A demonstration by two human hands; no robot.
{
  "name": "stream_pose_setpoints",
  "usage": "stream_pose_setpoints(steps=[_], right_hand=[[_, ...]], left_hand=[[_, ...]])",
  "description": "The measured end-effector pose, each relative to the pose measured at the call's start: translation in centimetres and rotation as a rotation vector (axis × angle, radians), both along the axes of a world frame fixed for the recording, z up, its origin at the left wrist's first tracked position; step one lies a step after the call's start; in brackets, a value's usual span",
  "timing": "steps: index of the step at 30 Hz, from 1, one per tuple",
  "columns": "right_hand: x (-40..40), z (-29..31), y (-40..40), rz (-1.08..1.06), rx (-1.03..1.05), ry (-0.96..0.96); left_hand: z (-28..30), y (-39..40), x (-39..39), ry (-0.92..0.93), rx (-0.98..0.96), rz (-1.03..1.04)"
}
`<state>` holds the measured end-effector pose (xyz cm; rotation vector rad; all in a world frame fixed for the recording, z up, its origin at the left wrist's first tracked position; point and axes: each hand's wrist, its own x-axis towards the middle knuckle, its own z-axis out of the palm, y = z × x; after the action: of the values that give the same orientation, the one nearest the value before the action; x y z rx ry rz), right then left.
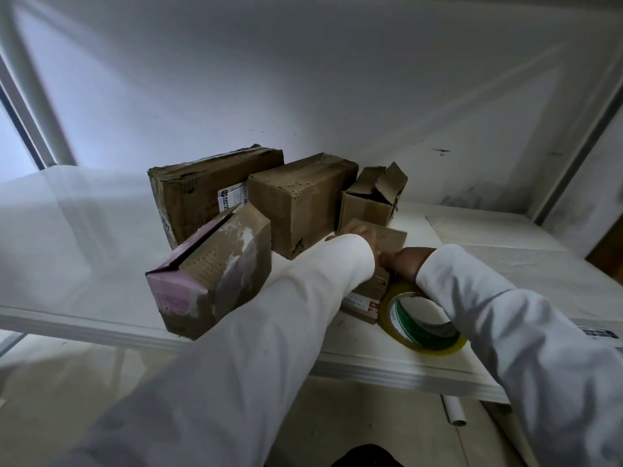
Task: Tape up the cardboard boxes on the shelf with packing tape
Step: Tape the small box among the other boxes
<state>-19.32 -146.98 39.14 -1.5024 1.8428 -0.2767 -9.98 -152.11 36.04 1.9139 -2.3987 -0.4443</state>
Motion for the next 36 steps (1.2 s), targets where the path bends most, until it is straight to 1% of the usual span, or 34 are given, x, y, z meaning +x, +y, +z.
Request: stream_pose_setpoints(steps=[2,3,7,12,17,18,20,22,25,28,30,32,35,36], right_hand=[[-0.2,-0.2,-0.6,0.021,0.001,-0.002],[-0.3,-0.3,-0.8,0.039,0.000,0.020],[-0.3,-0.6,-1.6,0.030,0.054,0.074],[-0.4,-0.6,-1.8,0.064,0.062,0.094],[-0.7,-0.6,-2.1,0.086,0.037,0.083],[-0.6,-0.5,-2.0,0.088,0.032,0.085],[-0.5,-0.6,-2.1,0.101,0.019,0.105],[-0.2,-0.5,-2.1,0.120,0.040,0.142],[-0.4,-0.4,-2.0,0.118,0.074,0.211],[-0.4,-0.1,-1.7,0.134,0.063,0.219],[-0.6,-0.3,-1.7,0.087,0.078,0.164],[-0.6,-0.5,-1.8,0.032,0.089,0.113],[-0.6,-1.1,-2.1,-0.056,0.099,0.081],[-0.6,-1.3,-2.2,-0.081,0.097,0.063]], left_hand=[[0.7,-0.6,-0.3,-0.032,0.026,0.027],[0.8,-0.8,-0.4,-0.014,0.013,0.036],[-0.4,-0.5,-0.1,0.215,-0.093,0.112],[-0.9,-0.4,0.3,0.235,-0.124,0.080],[-0.8,-0.1,0.8,0.337,-0.079,0.061],[-0.7,-0.1,0.9,0.308,-0.060,0.042],[-0.8,0.1,1.0,0.176,-0.044,-0.014],[-1.0,0.5,0.9,0.128,-0.010,-0.009],[-1.2,1.9,0.3,0.054,-0.092,0.020],[-1.3,2.5,0.8,0.058,-0.155,-0.029],[-1.0,2.2,1.9,0.062,-0.098,-0.069],[-0.5,1.7,3.0,0.019,0.010,-0.042],[0.7,1.3,3.6,0.079,0.186,0.129],[1.0,1.4,3.3,0.081,0.212,0.183]])
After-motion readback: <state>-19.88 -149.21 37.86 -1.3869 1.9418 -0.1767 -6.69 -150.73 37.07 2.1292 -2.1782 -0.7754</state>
